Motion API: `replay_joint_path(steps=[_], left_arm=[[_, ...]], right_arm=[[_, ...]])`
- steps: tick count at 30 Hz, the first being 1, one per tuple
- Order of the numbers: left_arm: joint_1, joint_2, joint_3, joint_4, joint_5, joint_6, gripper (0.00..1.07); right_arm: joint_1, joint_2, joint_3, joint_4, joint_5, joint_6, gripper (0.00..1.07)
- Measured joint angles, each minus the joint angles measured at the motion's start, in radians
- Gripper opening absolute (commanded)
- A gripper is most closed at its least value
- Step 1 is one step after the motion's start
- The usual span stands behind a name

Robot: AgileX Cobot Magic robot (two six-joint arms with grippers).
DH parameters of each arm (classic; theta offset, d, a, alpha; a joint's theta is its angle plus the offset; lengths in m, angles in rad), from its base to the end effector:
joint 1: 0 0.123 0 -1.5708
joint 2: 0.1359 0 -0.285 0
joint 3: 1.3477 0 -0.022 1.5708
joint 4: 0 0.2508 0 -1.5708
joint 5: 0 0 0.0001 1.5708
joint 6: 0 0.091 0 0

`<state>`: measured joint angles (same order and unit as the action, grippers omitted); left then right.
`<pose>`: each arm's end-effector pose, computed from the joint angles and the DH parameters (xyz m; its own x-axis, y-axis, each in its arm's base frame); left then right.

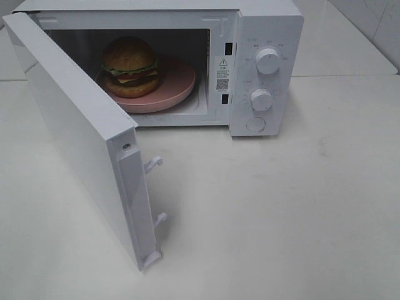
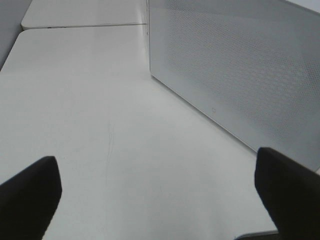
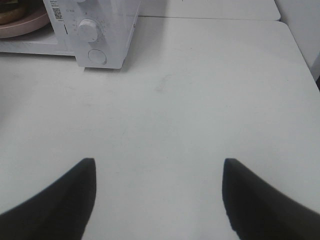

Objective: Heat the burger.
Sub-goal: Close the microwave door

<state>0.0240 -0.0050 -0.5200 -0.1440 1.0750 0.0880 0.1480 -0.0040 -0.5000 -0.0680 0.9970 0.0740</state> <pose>-0.0088 -0.0117 0.2823 -0.4406 0.0084 -0.8976 0.0978 0.9945 -0.0387 -0.0023 -0.0056 0.2827 -0.3927 -0.0212 -0.9194 -0.0808 0.9967 0.0116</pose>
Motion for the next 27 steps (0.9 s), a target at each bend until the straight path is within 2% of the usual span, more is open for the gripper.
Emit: replay_joint_path(steps=[27], left_arm=[[0.000,0.000,0.000,0.000,0.000,0.000,0.98]], right_arm=[[0.000,0.000,0.000,0.000,0.000,0.000,0.70]])
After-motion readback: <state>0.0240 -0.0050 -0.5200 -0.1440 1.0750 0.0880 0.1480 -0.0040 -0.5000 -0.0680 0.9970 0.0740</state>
